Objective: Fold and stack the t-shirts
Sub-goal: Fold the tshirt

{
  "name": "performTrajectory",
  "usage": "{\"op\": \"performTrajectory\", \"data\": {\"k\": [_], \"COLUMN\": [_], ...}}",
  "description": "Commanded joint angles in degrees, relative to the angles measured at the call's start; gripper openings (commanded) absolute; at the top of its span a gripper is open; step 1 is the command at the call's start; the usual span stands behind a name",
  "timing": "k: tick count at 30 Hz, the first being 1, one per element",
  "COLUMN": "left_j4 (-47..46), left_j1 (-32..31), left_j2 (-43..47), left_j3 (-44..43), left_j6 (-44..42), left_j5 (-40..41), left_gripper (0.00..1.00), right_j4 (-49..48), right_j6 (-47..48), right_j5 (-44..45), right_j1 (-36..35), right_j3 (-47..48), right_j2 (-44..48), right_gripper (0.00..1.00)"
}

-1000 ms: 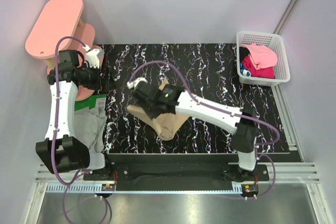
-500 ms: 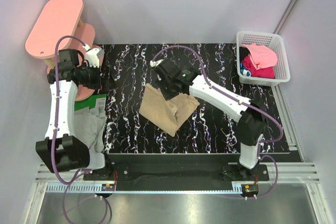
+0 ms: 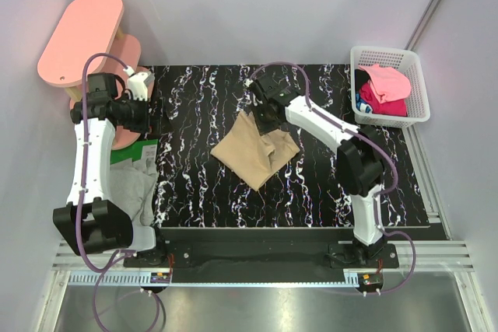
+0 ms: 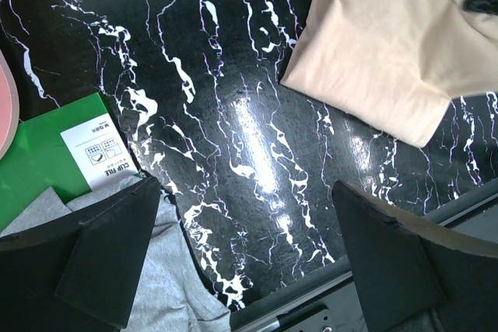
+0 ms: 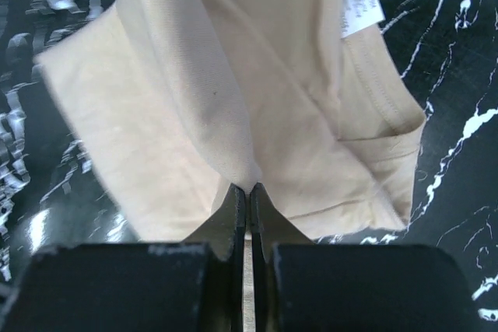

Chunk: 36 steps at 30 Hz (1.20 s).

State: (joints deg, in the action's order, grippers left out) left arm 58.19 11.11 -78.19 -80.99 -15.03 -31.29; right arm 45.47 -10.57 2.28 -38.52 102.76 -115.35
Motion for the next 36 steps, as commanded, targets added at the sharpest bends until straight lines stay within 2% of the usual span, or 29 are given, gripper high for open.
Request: {"op": "performTrajectory", "data": {"k": [1,4,6,7,8,11,12,14,15,17,19,22,23,25,26,29,36], "left_j4": [0.7,1.4,2.0,2.4,2.5,3.2,3.6,4.0,4.1,4.8,5.3,5.8,5.9,4.9,4.4,2.1,1.0], "left_j1": [-0.3,-0.2,-0.3,-0.3,-0.3,-0.3,-0.3,-0.7,-1.0,-1.6,-2.5,-5.4,-7.8,-9.9,-10.8,-10.8,-16.1], "left_j2": [0.3,0.3,0.4,0.4,0.5,0.6,0.5,0.3,0.1,0.0,0.1,0.1,0.1,-1.3,-2.0,-4.5,-7.9], "left_j3": [-1.5,-1.5,-1.5,-1.5,-1.5,-1.1,-1.0,-0.6,-0.6,-0.4,-0.3,0.7,0.9,1.2,1.3,1.3,0.1], "left_j6": [-1.8,-2.7,-3.2,-3.7,-3.9,-4.7,-4.9,-5.4,-5.5,-5.7,-6.2,-6.5,-6.3,-5.6,-4.6,-2.2,-1.2], "left_j5": [-0.5,-0.3,-0.4,-0.3,-0.3,-0.5,-0.7,-0.9,-0.9,-1.2,-1.7,-1.7,-1.4,0.5,1.0,0.4,3.4], "left_gripper": [0.99,0.99,0.99,0.99,0.99,0.99,0.99,0.99,0.99,0.99,0.99,0.99,0.99,0.99,0.99,0.99,0.99], "right_j4": [-2.4,-2.7,-2.4,-2.1,-1.2,0.4,0.8,2.9,4.1,9.1,11.0,8.3,6.8,0.8,-1.3,-9.2,-11.8], "right_j6": [1.1,0.9,1.3,1.5,1.8,1.9,1.3,1.1,0.8,-1.3,-3.7,-7.3,-8.1,-12.4,-13.9,-19.8,-23.4], "right_j5": [-3.8,-6.1,-6.2,-5.5,-4.5,0.9,2.8,8.4,14.1,19.9,20.0,4.5,-7.7,-17.2,-24.4,-36.9,-39.7], "right_j1": [4.8,7.4,9.6,10.2,11.2,12.3,12.2,12.5,12.5,12.5,12.5,12.5,12.5,12.5,12.6,12.9,16.6], "right_j3": [3.5,5.5,7.0,7.5,8.2,9.7,10.3,13.1,14.6,20.2,22.7,20.2,18.7,12.7,7.9,1.2,-8.4], "right_j2": [-4.3,-6.9,-8.2,-9.4,-10.0,-11.7,-12.3,-13.2,-14.6,-16.1,-15.2,-9.3,-6.2,-3.1,-2.4,-2.9,-6.4], "right_gripper": [0.00,0.00,0.05,0.11,0.30,0.52,0.68,0.83,0.92,0.94,0.94,0.87,0.85,0.81,0.80,0.80,0.79]}}
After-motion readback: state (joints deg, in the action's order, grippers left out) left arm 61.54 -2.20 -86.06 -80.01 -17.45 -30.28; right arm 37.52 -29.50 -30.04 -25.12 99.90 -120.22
